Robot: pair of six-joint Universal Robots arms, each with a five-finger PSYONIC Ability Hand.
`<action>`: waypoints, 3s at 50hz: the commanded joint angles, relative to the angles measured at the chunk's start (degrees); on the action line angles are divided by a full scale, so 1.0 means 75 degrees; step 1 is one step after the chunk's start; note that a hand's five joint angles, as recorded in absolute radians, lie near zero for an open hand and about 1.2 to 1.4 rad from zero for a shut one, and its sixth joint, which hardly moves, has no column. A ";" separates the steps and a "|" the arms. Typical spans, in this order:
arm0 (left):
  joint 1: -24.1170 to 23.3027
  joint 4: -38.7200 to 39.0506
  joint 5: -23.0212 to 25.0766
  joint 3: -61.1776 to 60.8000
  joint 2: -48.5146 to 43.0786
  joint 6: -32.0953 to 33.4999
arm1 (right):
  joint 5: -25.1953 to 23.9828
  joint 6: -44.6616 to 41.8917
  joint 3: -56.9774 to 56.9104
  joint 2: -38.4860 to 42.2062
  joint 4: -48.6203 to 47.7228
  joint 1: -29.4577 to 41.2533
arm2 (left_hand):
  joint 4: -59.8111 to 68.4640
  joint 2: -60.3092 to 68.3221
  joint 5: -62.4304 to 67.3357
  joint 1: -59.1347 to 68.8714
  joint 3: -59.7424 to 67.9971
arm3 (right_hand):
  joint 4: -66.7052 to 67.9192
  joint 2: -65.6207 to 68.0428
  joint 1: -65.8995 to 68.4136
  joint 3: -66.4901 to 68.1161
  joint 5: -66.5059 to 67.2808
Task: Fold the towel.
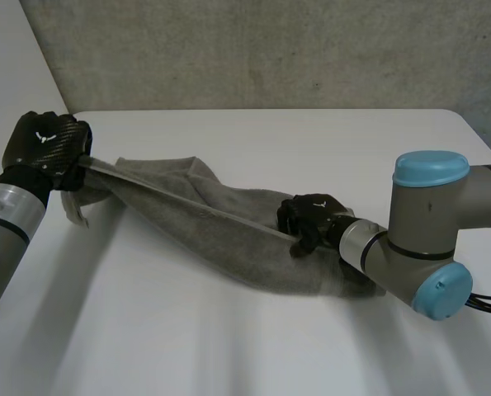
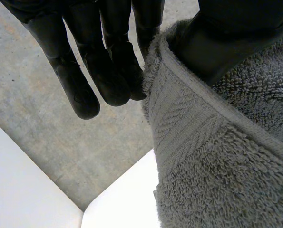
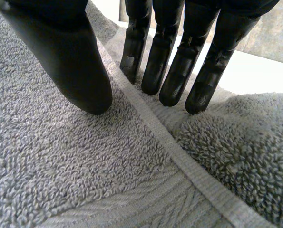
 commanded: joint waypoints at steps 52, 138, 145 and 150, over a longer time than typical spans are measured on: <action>-0.0052 -0.1467 0.0886 0.1587 0.1637 -0.2373 | -0.1404 0.0054 -0.1201 -0.4568 0.2487 -0.1401 | 0.0274 0.0375 0.0446 0.0751 0.0374 | 0.3248 0.3247 0.3140 0.3255 0.3185; 0.0229 -0.1865 0.0968 0.3287 0.2012 -0.3721 | -0.0865 -0.2009 -0.4482 -0.3760 0.5112 -0.1823 | 0.0274 0.0375 0.0446 0.0751 0.0374 | 0.3248 0.3247 0.3140 0.3255 0.3185; 0.0264 -0.2474 0.0980 0.3848 0.0434 -0.3709 | 0.0093 -0.3834 -0.4309 -0.2684 0.5593 -0.1718 | 0.0274 0.0375 0.0446 0.0751 0.0374 | 0.3248 0.3247 0.3140 0.3255 0.3185; 0.0264 -0.2592 0.0910 0.4164 -0.0878 -0.3301 | 0.1194 -0.4433 -0.4084 -0.1876 0.4963 -0.1473 | 0.0274 0.0375 0.0446 0.0751 0.0374 | 0.3248 0.3247 0.3140 0.3255 0.3185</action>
